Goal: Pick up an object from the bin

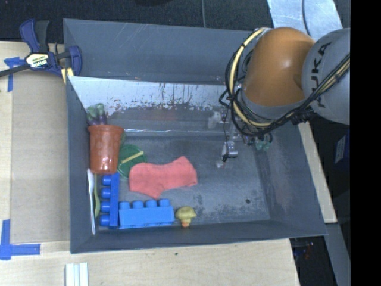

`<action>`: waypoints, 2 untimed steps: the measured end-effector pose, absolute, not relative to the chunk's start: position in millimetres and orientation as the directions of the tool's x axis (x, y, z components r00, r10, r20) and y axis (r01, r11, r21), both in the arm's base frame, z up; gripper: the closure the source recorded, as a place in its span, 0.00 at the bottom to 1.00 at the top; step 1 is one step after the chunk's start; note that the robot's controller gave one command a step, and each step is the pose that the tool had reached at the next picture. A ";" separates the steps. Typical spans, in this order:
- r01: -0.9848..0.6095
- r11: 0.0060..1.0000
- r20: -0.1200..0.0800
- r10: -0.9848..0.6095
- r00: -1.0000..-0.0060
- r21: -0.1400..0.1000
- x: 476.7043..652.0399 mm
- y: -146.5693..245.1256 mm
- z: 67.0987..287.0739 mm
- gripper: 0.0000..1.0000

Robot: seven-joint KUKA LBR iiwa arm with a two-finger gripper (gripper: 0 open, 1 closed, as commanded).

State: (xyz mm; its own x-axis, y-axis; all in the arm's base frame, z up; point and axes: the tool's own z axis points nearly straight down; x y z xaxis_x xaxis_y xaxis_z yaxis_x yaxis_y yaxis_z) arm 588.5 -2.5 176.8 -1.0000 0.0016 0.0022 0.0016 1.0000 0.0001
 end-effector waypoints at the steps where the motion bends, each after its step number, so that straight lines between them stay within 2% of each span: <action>1: 0.002 1.000 -0.004 0.002 -1.000 0.000 590.0 -2.5 179.5 0.00; 2: -0.055 0.999 -0.010 -0.055 -0.998 0.000 586.7 61.8 106.7 0.00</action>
Offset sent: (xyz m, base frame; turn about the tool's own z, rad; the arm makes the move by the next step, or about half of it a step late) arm -0.0062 0.0962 -0.1068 -0.0848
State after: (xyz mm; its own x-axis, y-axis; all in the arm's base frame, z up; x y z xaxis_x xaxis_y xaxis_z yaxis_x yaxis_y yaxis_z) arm 586.7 61.8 106.7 -0.9985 -0.0546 -0.0098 -0.0546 0.9985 -0.0001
